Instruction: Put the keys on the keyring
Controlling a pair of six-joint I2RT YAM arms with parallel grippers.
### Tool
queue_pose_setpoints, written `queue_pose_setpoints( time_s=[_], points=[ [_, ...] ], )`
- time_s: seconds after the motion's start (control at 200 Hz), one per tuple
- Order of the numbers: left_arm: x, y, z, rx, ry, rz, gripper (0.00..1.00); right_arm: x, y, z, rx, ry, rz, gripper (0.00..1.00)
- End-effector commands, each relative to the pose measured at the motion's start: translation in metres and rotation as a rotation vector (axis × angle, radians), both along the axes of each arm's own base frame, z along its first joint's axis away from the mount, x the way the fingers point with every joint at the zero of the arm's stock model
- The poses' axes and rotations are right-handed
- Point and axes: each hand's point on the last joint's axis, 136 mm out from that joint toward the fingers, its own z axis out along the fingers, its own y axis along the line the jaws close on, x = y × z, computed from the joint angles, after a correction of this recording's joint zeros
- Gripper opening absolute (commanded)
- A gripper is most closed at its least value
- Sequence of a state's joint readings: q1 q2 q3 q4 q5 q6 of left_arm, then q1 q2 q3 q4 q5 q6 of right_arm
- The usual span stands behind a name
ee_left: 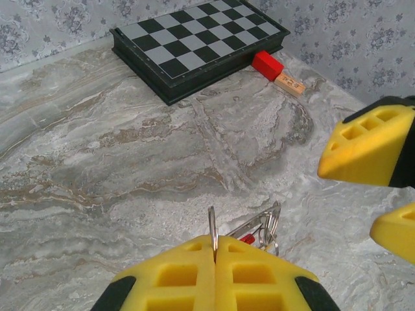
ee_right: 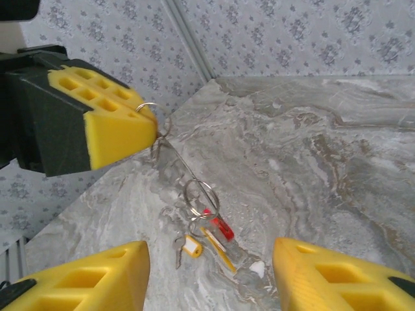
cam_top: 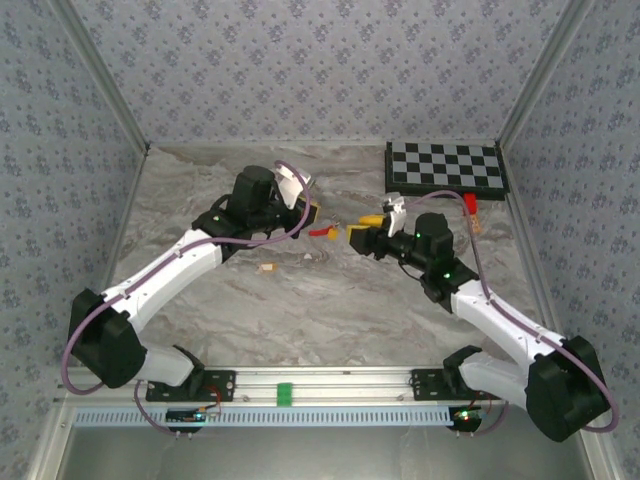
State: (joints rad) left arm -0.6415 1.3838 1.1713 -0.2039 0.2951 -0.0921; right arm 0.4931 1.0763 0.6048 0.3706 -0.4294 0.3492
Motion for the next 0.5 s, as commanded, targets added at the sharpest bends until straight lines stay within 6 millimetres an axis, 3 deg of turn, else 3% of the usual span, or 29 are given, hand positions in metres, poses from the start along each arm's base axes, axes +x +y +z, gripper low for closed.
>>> queue_pose_setpoints(
  time_s=[0.0,0.155,0.405,0.495],
  points=[
    [0.003,0.0,0.015,-0.038,-0.032,0.017,0.0,-0.006,0.01,0.006,0.002,-0.028,0.049,0.53],
    [-0.002,-0.002,0.014,-0.037,-0.024,-0.012,0.0,-0.005,0.013,0.004,-0.017,-0.034,0.043,0.51],
    [-0.016,-0.007,0.018,-0.063,-0.022,-0.09,0.0,-0.005,0.011,0.018,0.015,-0.036,0.056,0.48],
    [-0.024,-0.012,0.022,-0.081,-0.017,-0.14,0.0,-0.006,0.011,0.024,0.037,-0.03,0.075,0.42]
  ],
)
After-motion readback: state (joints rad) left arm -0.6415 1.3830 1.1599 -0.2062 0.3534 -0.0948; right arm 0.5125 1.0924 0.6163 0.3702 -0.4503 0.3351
